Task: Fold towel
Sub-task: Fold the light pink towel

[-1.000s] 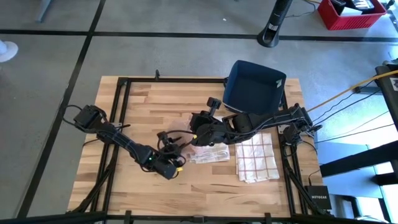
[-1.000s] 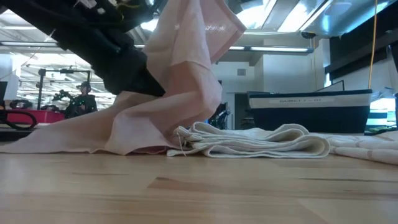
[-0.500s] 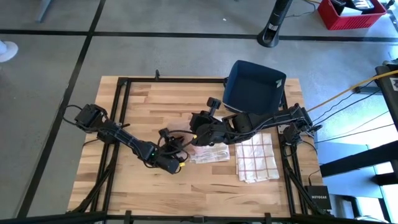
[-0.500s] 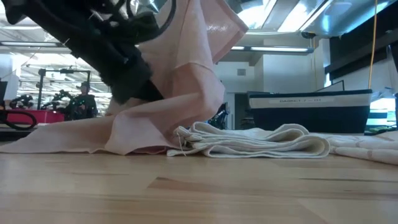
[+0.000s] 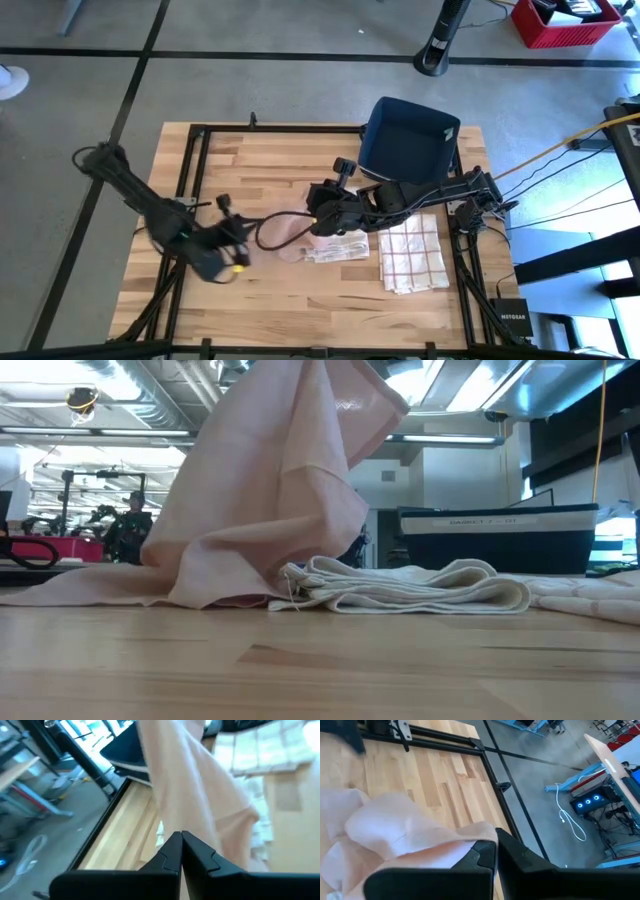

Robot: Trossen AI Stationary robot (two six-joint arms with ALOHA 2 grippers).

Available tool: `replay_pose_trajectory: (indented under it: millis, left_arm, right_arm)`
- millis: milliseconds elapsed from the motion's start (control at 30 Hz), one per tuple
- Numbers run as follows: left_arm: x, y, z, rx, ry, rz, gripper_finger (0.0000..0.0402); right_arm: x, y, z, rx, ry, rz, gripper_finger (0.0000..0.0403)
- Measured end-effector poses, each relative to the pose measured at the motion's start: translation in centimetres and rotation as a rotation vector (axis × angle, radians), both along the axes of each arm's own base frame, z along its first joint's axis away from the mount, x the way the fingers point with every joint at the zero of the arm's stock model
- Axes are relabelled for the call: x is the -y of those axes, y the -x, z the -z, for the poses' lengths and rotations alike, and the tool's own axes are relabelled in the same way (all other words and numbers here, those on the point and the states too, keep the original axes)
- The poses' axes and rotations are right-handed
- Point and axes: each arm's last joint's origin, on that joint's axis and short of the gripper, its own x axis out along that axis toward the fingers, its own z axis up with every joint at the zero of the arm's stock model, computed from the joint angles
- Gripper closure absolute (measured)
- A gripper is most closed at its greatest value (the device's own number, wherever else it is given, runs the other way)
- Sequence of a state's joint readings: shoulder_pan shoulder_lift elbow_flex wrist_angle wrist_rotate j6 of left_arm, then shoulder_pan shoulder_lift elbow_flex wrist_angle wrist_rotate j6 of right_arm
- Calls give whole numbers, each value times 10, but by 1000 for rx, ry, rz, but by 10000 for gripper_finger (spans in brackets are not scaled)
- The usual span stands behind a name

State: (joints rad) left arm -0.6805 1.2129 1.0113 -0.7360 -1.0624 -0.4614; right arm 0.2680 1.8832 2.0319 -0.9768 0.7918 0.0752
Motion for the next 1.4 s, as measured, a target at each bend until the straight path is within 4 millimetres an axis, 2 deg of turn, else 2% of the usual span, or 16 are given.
replay_pose_trajectory:
  millis: [133, 233, 333, 433, 567, 633, 800, 1033, 1133, 1233, 1400]
  left_arm:
    - [-17, 33, -20, 60, 98, -2, 401]
    - [-24, 44, -20, 76, 188, 5, 399]
    - [-24, 46, -5, 42, 233, 11, 399]
    - [-20, 42, 19, -13, 263, 19, 399]
    - [-14, 36, 51, -47, 281, 23, 398]
    - [-11, 32, 63, -45, 284, 24, 398]
    - [-5, 24, 85, -46, 274, 29, 398]
    - [-11, 8, 110, -152, 217, -14, 397]
    - [-15, 0, 122, -220, 211, -32, 378]
    - [-17, -7, 131, -261, 187, -38, 336]
    - [-22, -13, 135, -305, 136, -26, 258]
  right_arm:
    - [0, 0, 0, 0, -2, -1, 391]
    - [0, 0, 0, 2, -9, -2, 391]
    - [3, -1, 1, 12, -49, 2, 391]
    - [6, -8, 8, 11, -115, 5, 391]
    - [19, -22, 34, -63, -116, 41, 391]
    - [36, -26, 44, -69, -83, 133, 391]
    - [96, -35, 63, -38, -57, 333, 391]
    - [163, -47, 88, 109, -163, 415, 391]
    - [184, -51, 97, 160, -233, 403, 385]
    - [193, -49, 87, 165, -291, 371, 361]
    - [178, -35, 43, 81, -366, 280, 305]
